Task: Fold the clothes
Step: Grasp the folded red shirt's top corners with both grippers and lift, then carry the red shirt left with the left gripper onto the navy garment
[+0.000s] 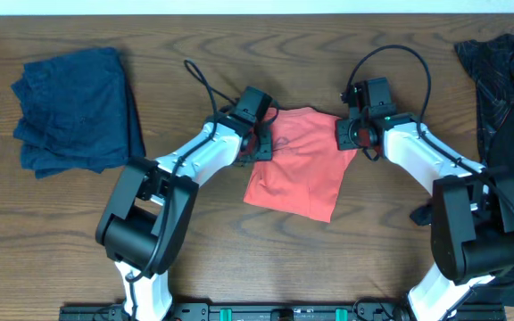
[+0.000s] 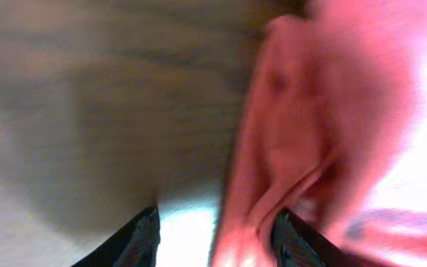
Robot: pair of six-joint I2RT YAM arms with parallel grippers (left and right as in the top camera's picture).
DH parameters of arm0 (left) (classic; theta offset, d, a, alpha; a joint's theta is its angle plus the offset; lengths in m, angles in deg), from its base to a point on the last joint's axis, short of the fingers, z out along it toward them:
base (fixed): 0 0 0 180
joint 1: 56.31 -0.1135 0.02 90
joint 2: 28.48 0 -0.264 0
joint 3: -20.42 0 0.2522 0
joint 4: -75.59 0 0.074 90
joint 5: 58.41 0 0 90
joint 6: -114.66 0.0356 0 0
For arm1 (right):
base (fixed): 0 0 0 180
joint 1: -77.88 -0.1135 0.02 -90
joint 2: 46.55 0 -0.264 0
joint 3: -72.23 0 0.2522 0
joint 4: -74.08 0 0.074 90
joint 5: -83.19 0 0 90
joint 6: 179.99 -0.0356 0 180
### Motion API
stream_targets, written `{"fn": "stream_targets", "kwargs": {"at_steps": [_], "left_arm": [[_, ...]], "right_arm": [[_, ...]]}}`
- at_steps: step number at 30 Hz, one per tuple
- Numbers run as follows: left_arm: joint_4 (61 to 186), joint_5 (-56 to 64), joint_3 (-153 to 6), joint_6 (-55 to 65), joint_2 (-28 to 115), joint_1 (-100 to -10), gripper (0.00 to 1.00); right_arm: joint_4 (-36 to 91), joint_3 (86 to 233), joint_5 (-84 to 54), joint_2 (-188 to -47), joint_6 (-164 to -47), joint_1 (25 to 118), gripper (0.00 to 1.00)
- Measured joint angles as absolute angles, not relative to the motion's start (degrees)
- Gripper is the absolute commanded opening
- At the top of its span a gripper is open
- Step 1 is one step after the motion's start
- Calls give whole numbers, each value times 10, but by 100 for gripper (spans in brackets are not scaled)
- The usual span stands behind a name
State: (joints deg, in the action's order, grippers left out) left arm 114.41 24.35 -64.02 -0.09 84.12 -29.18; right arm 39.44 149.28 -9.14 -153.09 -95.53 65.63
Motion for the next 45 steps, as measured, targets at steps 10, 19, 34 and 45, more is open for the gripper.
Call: {"fn": "stream_targets", "kwargs": {"at_steps": [10, 19, 34, 45], "left_arm": [[1098, 252, -633, -5, 711, -299, 89], [1017, 192, -635, 23, 792, -307, 90], [896, 24, -642, 35, 911, -304, 6], [881, -70, -639, 37, 899, -342, 6]], "right_arm": [[325, 1500, -87, -1470, -950, 657, 60], [243, 1508, -85, -1319, -952, 658, 63], [192, 1508, -85, -1300, -952, 660, 62], [192, 1508, -85, -1300, -952, 660, 61]]}}
